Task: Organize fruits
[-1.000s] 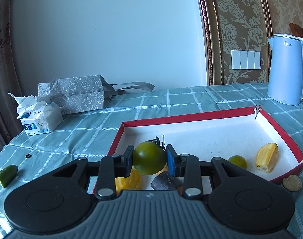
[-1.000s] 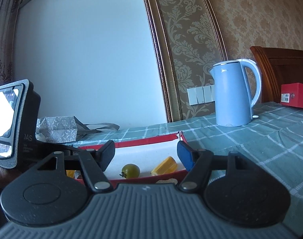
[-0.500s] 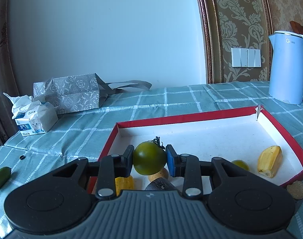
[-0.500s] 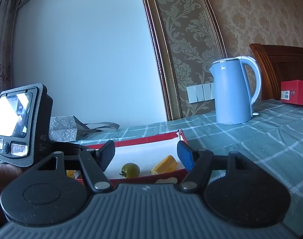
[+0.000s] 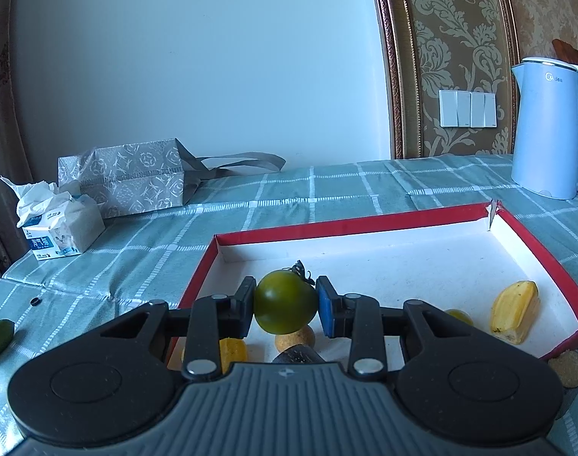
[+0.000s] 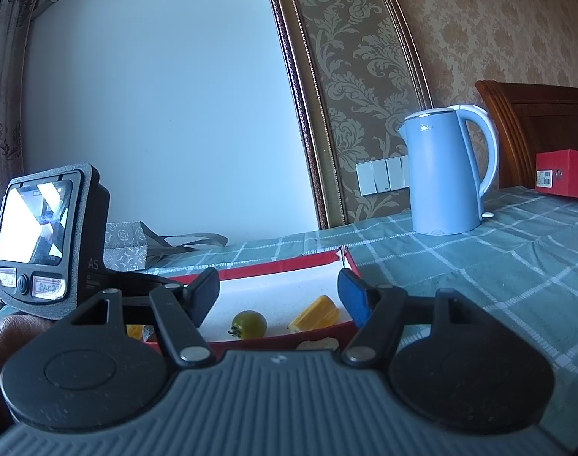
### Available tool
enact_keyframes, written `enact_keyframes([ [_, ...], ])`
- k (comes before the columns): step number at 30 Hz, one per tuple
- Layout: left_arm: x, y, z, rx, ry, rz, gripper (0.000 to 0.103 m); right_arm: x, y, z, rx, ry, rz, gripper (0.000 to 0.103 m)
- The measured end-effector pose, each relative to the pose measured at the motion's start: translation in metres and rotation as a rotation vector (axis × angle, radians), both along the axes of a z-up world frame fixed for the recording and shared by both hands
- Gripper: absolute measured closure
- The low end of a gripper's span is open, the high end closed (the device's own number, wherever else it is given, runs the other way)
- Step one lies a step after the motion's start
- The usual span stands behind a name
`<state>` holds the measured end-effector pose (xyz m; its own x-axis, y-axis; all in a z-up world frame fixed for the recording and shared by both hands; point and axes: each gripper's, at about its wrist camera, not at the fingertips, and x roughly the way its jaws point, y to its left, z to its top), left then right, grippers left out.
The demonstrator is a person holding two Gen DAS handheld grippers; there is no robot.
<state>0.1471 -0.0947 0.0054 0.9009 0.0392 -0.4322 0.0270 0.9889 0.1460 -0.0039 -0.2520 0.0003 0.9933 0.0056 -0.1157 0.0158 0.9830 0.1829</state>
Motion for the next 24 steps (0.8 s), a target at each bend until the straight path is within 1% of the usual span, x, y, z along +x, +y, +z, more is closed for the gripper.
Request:
enact_keyframes([
  [24, 0.0046, 0.002, -0.0047, -0.021, 0.007, -0.013, 0.07, 0.0018, 0.0006, -0.0002, -0.002, 0.008, -0.004, 0.036],
])
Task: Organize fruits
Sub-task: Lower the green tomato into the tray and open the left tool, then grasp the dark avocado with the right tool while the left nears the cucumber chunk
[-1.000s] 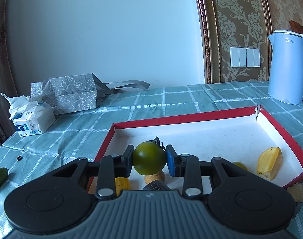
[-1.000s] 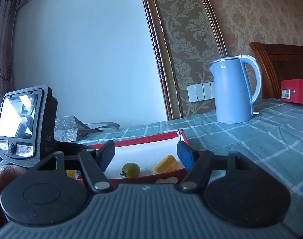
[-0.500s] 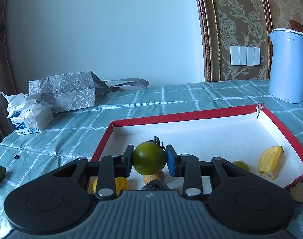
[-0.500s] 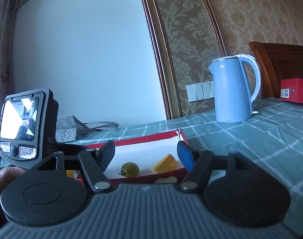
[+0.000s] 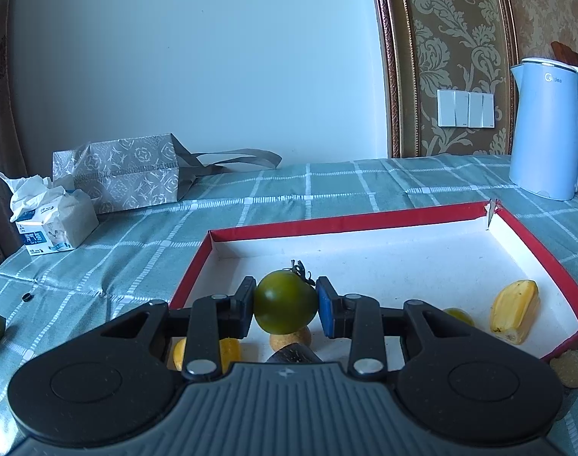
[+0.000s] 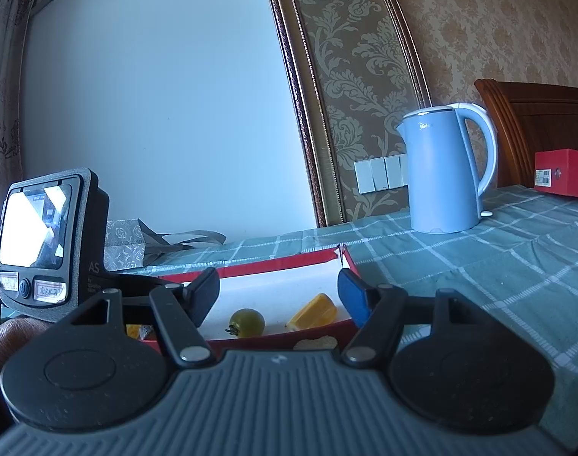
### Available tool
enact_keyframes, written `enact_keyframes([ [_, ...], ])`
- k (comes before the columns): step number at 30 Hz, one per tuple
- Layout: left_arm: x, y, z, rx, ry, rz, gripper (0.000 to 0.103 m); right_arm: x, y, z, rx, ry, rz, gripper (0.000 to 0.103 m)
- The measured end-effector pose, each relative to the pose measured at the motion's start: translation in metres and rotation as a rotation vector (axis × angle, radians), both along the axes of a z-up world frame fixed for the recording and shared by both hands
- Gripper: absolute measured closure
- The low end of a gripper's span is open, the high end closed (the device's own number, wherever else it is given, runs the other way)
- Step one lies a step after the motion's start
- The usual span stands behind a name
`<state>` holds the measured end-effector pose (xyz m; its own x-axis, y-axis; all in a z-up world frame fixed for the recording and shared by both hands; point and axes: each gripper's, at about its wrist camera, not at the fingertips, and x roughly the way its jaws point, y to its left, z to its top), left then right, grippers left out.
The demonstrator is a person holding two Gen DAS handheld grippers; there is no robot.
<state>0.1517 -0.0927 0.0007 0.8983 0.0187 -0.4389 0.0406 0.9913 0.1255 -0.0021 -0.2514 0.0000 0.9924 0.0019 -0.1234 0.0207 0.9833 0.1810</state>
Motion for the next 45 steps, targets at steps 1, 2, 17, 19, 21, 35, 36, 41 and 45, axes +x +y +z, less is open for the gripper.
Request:
enact_keyframes([
  [1, 0.0, 0.0, 0.0, 0.001, -0.001, 0.001, 0.07, 0.0, 0.0, 0.0, 0.0, -0.001, -0.001, 0.036],
  [2, 0.0, 0.0, 0.0, 0.001, -0.002, -0.001, 0.069, 0.0, 0.0, 0.0, 0.0, -0.002, 0.0, 0.036],
  [17, -0.03, 0.035, 0.024, -0.101, -0.06, -0.022, 0.025, 0.0, -0.001, 0.001, 0.006, 0.006, 0.005, 0.026],
  [19, -0.046, 0.055, 0.029, -0.137, -0.073, -0.012, 0.02, 0.005, -0.001, -0.001, 0.017, 0.05, 0.04, 0.025],
  [21, -0.06, 0.074, 0.031, -0.158, -0.075, -0.009, 0.02, 0.009, 0.003, -0.002, 0.011, 0.089, 0.074, 0.025],
  [35, -0.101, 0.144, 0.0, -0.225, -0.001, 0.034, 0.019, 0.052, 0.048, -0.016, -0.129, 0.34, 0.16, 0.029],
  [36, -0.102, 0.144, -0.001, -0.229, 0.002, 0.029, 0.019, 0.057, 0.048, -0.017, -0.124, 0.359, 0.157, 0.03],
  [41, -0.105, 0.143, -0.002, -0.24, 0.005, 0.001, 0.019, 0.073, 0.046, -0.023, -0.106, 0.424, 0.139, 0.041],
  [45, -0.104, 0.143, -0.004, -0.251, 0.01, -0.003, 0.019, 0.08, 0.037, -0.027, -0.045, 0.462, 0.138, 0.049],
])
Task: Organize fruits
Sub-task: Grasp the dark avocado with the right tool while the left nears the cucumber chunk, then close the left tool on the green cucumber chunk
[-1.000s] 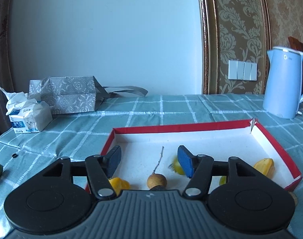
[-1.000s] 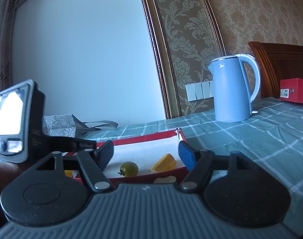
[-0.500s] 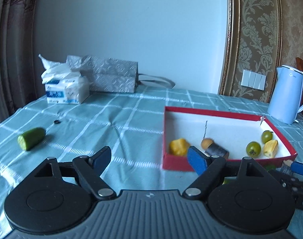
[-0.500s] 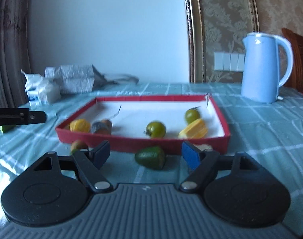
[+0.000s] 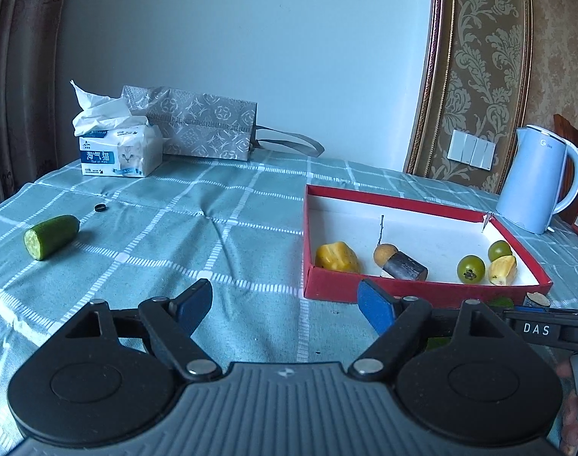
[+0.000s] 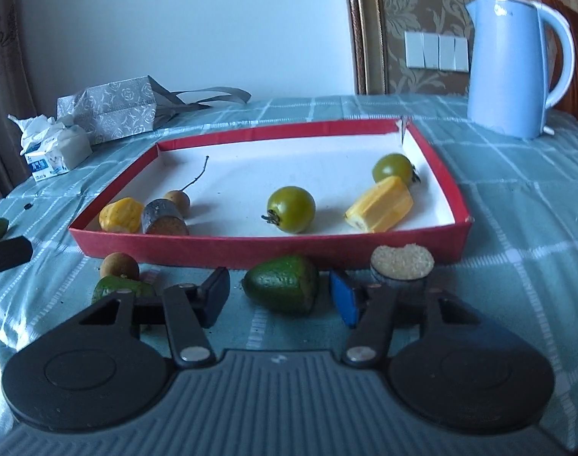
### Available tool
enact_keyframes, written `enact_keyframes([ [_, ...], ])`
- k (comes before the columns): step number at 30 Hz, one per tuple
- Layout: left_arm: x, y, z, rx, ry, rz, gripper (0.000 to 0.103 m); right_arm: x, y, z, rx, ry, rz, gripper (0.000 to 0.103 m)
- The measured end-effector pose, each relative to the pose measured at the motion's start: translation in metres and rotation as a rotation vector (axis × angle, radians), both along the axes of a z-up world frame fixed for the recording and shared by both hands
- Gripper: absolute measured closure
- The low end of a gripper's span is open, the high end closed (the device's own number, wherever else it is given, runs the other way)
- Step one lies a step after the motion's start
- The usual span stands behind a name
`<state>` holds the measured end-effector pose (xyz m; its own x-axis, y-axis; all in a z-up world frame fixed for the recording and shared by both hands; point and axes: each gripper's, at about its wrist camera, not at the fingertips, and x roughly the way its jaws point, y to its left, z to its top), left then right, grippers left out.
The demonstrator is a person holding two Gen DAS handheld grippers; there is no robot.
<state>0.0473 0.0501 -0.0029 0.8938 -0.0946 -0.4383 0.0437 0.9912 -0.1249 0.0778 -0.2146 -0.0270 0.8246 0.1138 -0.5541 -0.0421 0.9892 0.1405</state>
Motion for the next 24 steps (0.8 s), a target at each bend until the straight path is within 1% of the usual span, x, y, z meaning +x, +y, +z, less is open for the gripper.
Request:
enact_keyframes([
  [2, 0.0, 0.0, 0.0, -0.004, 0.001, 0.001, 0.019, 0.0, 0.0, 0.0, 0.0, -0.001, -0.006, 0.051],
  [4, 0.0, -0.001, -0.001, 0.0, 0.004, 0.001, 0.019, 0.0, 0.003, -0.001, -0.028, 0.002, -0.012, 0.055],
  [5, -0.001, -0.002, -0.001, 0.001, 0.003, 0.001, 0.019, 0.0, 0.004, -0.001, -0.033, 0.003, -0.008, 0.061],
  [10, -0.003, -0.01, -0.001, 0.027, 0.003, -0.012, 0.019, -0.002, 0.005, 0.0, -0.032, -0.007, -0.001, 0.062],
  [13, -0.005, -0.019, 0.001, 0.052, -0.006, -0.028, 0.019, -0.008, 0.006, 0.005, -0.019, -0.035, 0.003, 0.062],
  [16, -0.006, -0.033, 0.002, 0.104, -0.013, -0.044, 0.019, -0.023, 0.005, 0.017, -0.004, -0.09, 0.008, 0.062],
  [18, -0.006, -0.045, 0.001, 0.133, -0.003, -0.066, 0.019, -0.031, 0.002, 0.024, 0.013, -0.115, 0.012, 0.062],
  [24, -0.016, -0.08, -0.004, 0.212, -0.006, -0.145, 0.019, -0.047, -0.01, 0.032, 0.039, -0.154, 0.018, 0.062],
])
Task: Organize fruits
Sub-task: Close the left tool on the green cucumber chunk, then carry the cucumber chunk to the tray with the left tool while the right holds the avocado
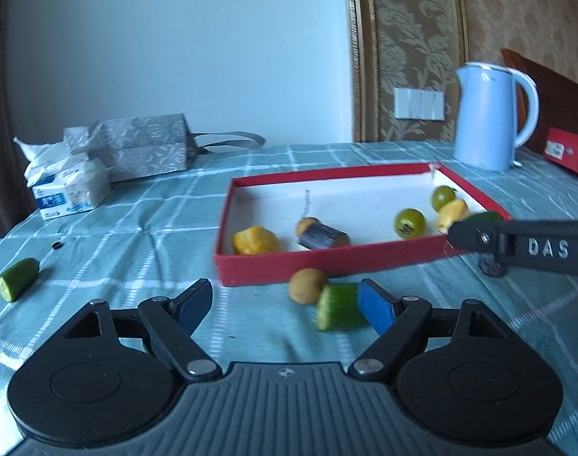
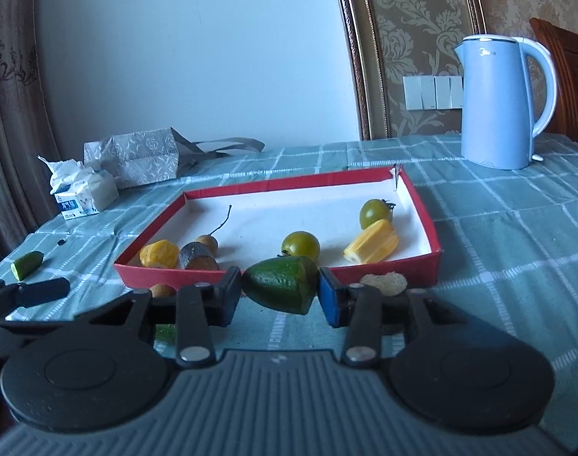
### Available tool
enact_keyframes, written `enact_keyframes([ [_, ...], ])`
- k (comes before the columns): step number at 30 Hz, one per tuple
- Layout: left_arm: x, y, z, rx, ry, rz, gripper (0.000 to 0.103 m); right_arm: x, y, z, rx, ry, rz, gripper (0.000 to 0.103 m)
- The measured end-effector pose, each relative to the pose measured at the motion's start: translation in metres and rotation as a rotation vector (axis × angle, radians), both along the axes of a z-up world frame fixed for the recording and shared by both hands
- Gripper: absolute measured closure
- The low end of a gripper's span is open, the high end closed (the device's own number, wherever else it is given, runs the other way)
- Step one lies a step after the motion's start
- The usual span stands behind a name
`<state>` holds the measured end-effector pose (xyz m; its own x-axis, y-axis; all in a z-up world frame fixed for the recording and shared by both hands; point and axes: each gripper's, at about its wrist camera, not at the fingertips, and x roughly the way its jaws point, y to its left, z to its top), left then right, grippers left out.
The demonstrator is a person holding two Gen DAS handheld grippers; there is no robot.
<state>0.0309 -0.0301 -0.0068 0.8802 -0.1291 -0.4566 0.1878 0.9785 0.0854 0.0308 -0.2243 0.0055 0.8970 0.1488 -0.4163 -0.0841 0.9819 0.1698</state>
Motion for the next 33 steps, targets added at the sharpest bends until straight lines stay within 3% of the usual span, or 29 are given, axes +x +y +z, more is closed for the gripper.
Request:
enact_keyframes([
  [13, 0.017, -0.047, -0.017, 0.062, 0.065, 0.017, 0.019, -0.006, -0.024, -0.005, 0.054, -0.011, -0.023, 0.062],
  [15, 0.02, -0.05, -0.02, 0.072, 0.08, 0.021, 0.032, -0.006, -0.026, -0.005, 0.061, -0.012, -0.021, 0.062],
  [19, 0.023, -0.052, -0.023, 0.072, 0.105, 0.014, 0.045, -0.006, -0.028, -0.006, 0.077, -0.017, -0.019, 0.062],
  [23, 0.026, -0.054, -0.024, 0.069, 0.108, 0.026, 0.066, -0.006, -0.03, -0.007, 0.09, -0.018, -0.017, 0.062],
  [33, 0.024, -0.051, -0.019, 0.051, 0.114, 0.036, 0.07, -0.007, -0.03, -0.008, 0.096, -0.024, -0.015, 0.062],
])
